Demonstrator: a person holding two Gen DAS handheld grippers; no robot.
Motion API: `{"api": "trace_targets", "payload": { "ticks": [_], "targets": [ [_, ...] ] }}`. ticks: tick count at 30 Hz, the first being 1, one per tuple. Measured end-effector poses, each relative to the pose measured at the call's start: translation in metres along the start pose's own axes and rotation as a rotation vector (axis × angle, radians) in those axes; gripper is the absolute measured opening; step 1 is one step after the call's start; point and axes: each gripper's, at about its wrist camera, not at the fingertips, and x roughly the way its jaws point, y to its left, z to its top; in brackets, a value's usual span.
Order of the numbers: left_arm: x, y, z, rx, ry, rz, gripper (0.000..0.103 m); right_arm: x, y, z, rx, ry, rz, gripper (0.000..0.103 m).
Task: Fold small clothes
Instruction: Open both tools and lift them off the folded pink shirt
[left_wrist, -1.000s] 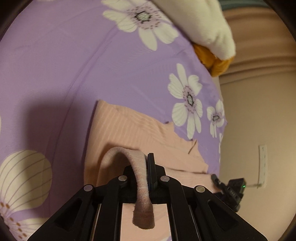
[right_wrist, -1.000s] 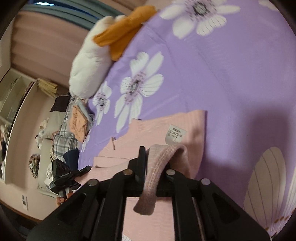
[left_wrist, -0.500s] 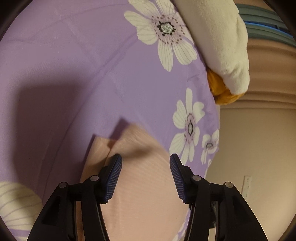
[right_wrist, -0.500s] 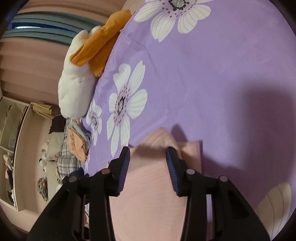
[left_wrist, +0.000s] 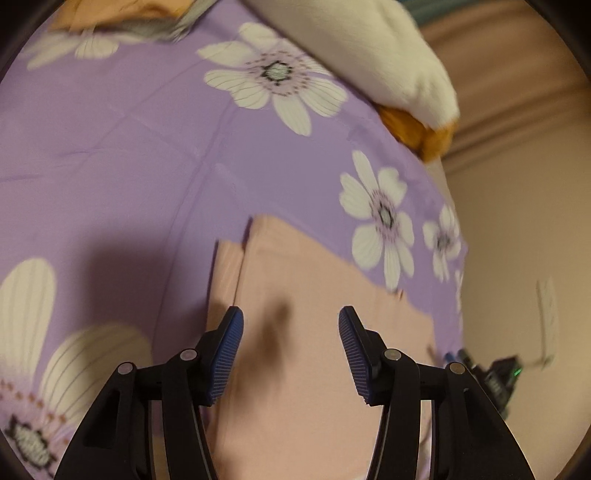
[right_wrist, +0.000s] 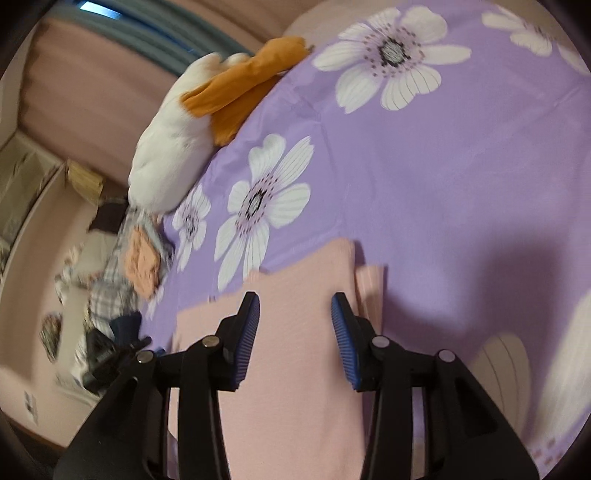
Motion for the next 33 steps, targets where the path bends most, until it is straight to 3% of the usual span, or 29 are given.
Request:
{"api": "trace_targets", "payload": {
  "ticks": [3, 8, 13, 19, 27, 30, 33],
  "targets": [
    [-0.008, -0.010, -0.023, 0.091, -0.001, 0.028, 0.052, -0.011, 0.012, -0.021, -0.077, 0.009, -0.015, 0.040],
    [-0.008, -0.029, -0.066, 0.241, 0.005, 0.060, 0.052, -0.021, 0.035, -0.063, -0.223, 0.042, -0.020, 0.027],
    [0.005, -0.028, -0.095, 0.301, 0.029, 0.098, 0.052, -0.018, 0.042, -0.097, -0.303, 0.093, -0.077, 0.023],
    [0.003, -0.009, -0.124, 0.279, 0.054, 0.096, 0.052, -0.008, 0.019, -0.128, -0.345, 0.175, -0.227, 0.020],
    [-0.039, 0.000, -0.131, 0.235, 0.002, 0.062, 0.052, -0.033, 0.024, -0.138, -0.371, 0.193, -0.199, 0.027],
    [-0.043, 0.007, -0.118, 0.202, -0.030, 0.064, 0.063, -0.037, 0.039, -0.137, -0.374, 0.158, -0.153, 0.029],
    [-0.035, 0.018, -0.100, 0.138, -0.045, 0.035, 0.065, -0.027, 0.055, -0.132, -0.374, 0.144, -0.094, 0.034]
  ]
}}
